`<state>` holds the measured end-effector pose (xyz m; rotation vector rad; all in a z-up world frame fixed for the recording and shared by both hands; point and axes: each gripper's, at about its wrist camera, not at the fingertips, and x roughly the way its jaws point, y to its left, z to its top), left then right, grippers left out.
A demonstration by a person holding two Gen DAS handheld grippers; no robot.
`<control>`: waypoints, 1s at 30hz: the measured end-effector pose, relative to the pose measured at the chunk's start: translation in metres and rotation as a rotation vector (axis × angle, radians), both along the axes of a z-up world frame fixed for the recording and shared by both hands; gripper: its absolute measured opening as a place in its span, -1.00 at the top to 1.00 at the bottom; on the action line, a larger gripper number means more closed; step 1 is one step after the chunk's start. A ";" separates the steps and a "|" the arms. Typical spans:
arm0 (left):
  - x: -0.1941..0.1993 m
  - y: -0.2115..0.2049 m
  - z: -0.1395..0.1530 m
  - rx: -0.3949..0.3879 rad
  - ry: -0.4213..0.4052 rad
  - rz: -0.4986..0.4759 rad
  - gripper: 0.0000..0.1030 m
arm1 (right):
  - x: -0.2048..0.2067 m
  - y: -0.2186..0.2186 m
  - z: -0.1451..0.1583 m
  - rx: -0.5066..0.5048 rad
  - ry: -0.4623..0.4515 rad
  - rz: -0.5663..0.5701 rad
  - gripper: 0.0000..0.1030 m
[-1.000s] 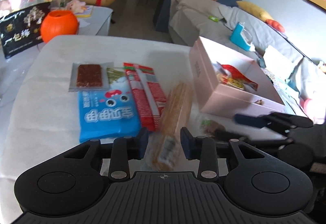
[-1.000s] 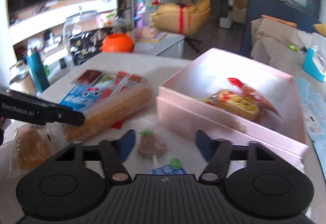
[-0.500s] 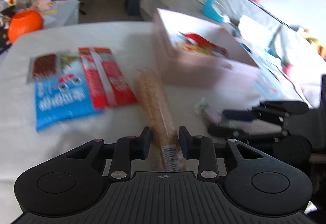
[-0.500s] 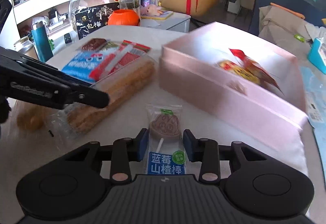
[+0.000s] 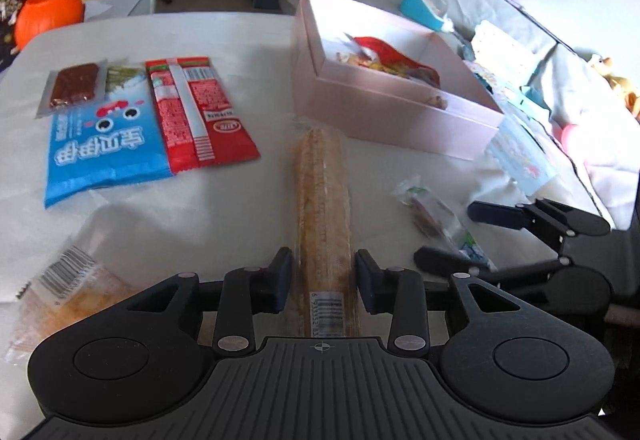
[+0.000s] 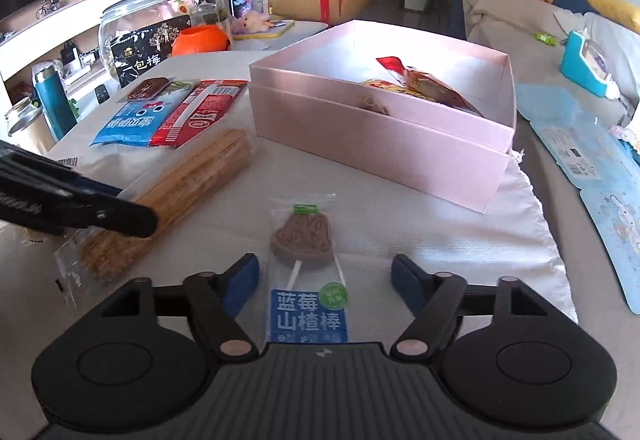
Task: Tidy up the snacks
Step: 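Grasp the bear lollipop with the right tool while the left tool releases the bread-stick packet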
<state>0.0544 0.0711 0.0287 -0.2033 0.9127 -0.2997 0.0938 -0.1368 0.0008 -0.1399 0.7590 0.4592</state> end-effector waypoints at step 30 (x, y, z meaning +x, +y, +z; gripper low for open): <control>-0.004 0.005 -0.004 -0.036 -0.016 0.021 0.24 | -0.013 0.006 0.008 -0.017 -0.028 -0.019 0.26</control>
